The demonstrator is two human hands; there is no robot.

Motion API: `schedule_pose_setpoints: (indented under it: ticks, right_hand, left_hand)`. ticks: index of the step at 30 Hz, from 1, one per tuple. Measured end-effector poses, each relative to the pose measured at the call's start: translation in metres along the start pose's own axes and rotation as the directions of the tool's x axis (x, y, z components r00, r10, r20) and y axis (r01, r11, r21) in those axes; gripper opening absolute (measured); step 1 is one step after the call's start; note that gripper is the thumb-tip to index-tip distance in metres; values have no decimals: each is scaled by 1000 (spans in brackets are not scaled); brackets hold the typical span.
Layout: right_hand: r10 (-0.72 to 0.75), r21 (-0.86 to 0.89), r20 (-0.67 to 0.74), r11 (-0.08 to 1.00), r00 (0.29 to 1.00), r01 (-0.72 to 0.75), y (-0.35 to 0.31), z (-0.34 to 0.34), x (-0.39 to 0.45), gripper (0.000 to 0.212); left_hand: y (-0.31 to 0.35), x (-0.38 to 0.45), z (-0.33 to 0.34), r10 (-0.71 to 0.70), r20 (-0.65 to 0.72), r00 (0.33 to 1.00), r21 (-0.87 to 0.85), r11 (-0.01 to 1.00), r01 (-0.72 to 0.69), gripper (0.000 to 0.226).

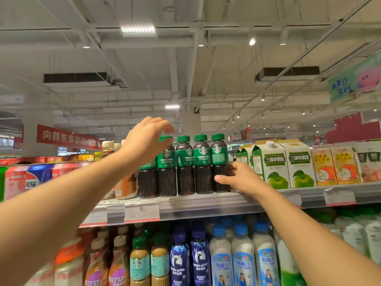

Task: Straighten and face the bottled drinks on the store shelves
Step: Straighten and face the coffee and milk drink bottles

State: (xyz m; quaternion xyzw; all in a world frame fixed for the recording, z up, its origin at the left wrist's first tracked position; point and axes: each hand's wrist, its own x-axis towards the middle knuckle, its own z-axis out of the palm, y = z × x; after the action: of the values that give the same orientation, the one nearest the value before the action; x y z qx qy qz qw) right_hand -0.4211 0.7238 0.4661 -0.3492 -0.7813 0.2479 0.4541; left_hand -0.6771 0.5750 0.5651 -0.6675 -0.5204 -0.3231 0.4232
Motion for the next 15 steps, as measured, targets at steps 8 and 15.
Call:
schedule_pose_setpoints:
  ticks: [8, 15]
  right_hand:
    - [-19, 7, -2, 1000, 1000, 19, -1, -2, -3, 106]
    - [-48, 82, -2, 996, 999, 48, -3, 0, -4, 89]
  left_hand:
    - [16, 77, 16, -95, 523, 847, 28, 995, 94, 48]
    - [14, 86, 26, -74, 602, 795, 13, 997, 82, 30]
